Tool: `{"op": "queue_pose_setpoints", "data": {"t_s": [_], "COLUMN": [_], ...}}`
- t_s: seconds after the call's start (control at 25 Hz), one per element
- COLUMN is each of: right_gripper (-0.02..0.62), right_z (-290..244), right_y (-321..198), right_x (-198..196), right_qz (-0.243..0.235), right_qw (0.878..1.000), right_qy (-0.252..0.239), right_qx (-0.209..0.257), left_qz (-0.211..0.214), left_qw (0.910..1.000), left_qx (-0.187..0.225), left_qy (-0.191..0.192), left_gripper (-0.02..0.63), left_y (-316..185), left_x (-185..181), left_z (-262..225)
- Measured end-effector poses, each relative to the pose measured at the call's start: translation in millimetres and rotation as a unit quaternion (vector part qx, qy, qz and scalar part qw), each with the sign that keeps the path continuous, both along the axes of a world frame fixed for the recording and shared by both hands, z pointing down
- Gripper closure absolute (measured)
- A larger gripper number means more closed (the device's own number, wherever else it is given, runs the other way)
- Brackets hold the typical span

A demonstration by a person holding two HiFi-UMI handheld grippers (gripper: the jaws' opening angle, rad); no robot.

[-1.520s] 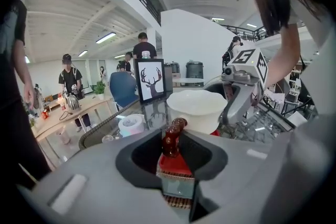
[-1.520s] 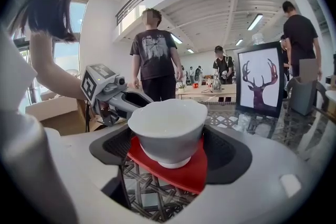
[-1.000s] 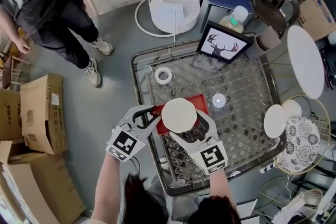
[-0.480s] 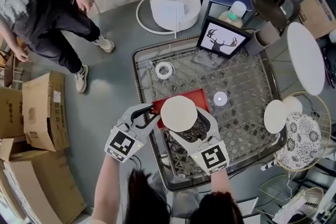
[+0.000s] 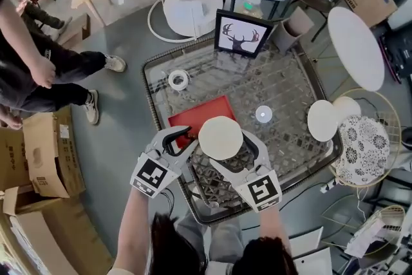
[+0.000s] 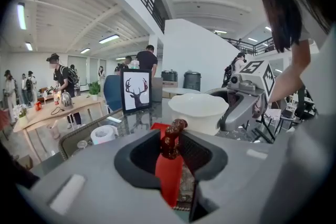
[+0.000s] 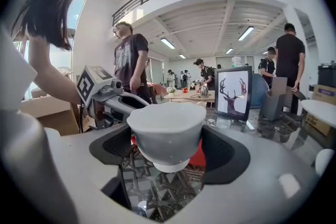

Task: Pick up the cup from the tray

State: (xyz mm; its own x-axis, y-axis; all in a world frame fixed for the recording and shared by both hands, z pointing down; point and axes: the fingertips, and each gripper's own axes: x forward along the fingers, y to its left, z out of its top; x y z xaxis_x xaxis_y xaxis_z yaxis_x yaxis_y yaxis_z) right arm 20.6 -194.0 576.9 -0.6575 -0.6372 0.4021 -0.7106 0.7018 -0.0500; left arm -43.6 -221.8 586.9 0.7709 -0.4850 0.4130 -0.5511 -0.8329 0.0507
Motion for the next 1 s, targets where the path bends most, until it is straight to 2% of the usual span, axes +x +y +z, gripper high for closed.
{"op": "queue_pose_setpoints", "data": {"t_s": [0.36,0.52,0.72,1.0], "right_gripper": [0.155,0.155,0.155,0.158], "right_z": [8,17,31,34], "right_y": [24,32,36,34], "right_x": [54,65,71,76], "right_qz": [0.051,0.057,0.074,0.079], "right_qw": [0.999,0.998,0.996,0.996], "right_qy": [0.005,0.009,0.003,-0.003], "right_qx": [-0.018,-0.039,-0.051,-0.048], "left_qz": [0.051,0.063,0.083,0.084], "left_qw": [0.9986,0.9975,0.9958,0.9959], "left_qx": [-0.014,-0.030,-0.030,-0.023], "left_qy": [0.002,-0.005,-0.022,-0.024], "left_gripper": [0.505,0.505,0.505,0.505], "left_y": [19,27,29,25], "left_x": [58,69,77,82], "left_z": [9,20,31,33]}}
